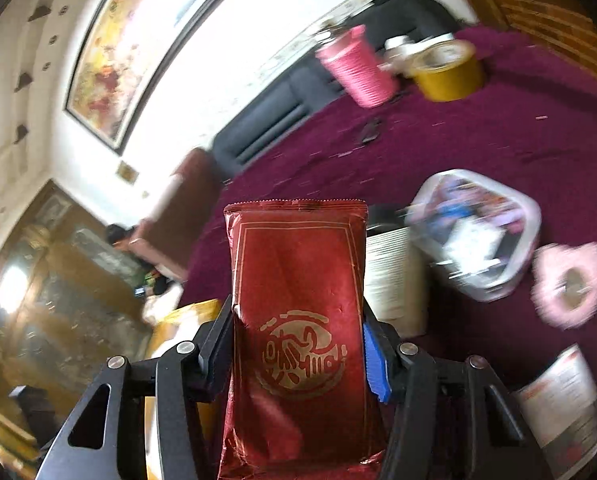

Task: Organize objects
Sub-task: 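Carry the marker with the left tool while the right carries the red packet over the tray, then release the marker into the tray with the left tool while the right lowers and releases the red packet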

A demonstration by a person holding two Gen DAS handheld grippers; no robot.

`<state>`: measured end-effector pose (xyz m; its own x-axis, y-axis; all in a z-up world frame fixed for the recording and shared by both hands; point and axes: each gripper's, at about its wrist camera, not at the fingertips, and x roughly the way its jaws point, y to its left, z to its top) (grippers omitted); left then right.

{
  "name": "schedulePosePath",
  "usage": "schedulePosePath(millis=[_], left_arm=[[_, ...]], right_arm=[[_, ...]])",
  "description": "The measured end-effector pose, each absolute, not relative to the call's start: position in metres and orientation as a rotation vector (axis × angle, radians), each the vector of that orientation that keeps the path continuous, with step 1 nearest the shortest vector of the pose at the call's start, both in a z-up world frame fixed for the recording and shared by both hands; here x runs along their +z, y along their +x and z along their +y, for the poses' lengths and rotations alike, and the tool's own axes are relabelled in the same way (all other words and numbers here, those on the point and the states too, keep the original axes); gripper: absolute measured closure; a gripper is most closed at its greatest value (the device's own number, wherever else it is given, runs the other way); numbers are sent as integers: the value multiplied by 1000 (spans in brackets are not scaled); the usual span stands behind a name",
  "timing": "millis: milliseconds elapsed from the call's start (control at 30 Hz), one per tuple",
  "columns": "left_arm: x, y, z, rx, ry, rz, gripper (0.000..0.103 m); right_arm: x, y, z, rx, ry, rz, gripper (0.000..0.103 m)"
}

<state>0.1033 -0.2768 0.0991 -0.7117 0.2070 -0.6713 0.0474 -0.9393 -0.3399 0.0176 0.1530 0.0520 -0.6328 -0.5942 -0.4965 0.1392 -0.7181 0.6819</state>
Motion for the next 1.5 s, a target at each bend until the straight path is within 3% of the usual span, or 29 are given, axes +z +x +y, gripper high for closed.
schedulePosePath(millis=[300,567,1067,1167,1233,1367,1433,1500], left_arm=[[69,77,-331,2842,-1316,-448,89],[39,52,-354,2757,-1441,-506,89],[27,27,-361,2698,-1502,-579,87],[34,36,-363,2696,-1457,-622,76],[42,43,-365,2763,-1443,-586,51],[59,60,-374,2793,-1367,-639,39],[68,70,-377,2834,-1342,-646,20],[77,79,-378,2877,-1301,-635,18]], right_arm=[[41,4,13,-2026,1201,-809,43],[13,-4,-93,-1901,1358,-692,43],[-10,-18,-173,-1960,1480,-494,42],[-16,-21,-175,-1969,1496,-499,40],[-16,-21,-172,-1971,1490,-522,38],[-4,-18,-169,-2004,1424,-503,30],[4,-15,-166,-2013,1390,-494,29],[18,-8,-161,-2025,1327,-474,29]])
